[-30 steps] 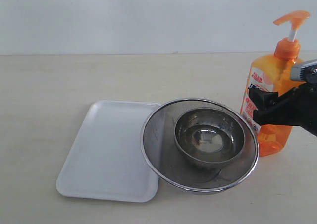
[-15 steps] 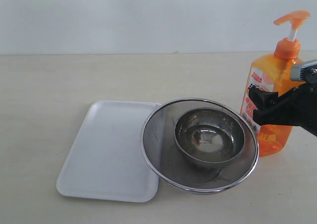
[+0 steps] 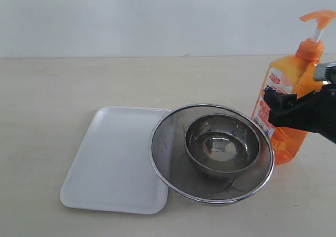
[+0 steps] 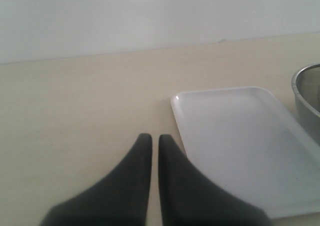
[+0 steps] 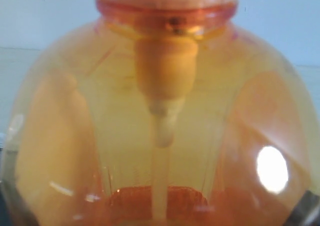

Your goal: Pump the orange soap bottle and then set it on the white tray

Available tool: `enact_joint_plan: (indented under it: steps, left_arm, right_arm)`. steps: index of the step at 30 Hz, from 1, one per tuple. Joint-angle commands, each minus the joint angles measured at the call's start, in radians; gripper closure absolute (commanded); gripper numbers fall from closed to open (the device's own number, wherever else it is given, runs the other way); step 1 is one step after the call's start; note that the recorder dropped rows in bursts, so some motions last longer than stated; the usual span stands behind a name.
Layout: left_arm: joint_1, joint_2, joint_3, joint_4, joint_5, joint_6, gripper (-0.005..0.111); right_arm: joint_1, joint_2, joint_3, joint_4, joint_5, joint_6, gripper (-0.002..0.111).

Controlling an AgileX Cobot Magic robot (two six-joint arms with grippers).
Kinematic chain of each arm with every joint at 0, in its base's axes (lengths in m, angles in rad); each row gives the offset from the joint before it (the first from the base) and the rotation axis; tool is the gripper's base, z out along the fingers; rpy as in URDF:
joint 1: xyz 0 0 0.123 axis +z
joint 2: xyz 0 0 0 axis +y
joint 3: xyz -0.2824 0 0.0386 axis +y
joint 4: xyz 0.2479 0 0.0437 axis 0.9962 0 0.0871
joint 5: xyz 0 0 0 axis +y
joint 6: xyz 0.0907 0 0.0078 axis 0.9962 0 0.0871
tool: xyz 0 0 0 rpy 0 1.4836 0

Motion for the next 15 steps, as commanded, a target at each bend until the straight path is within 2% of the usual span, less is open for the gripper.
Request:
enact_joint_plan:
  steps: [1,15]
  left_arm:
    - [0.002,-0.003,0.003,-0.011,0.0,0.005,0.102]
    - [0.002,-0.003,0.003,-0.011,0.0,0.005,0.102]
  right_arm:
    - [0.0,-0.003,-0.003,-0.001,-0.008,0.068,0.107]
    - [0.0,-0.003,-0.003,-0.001,-0.018,-0.024,0.107]
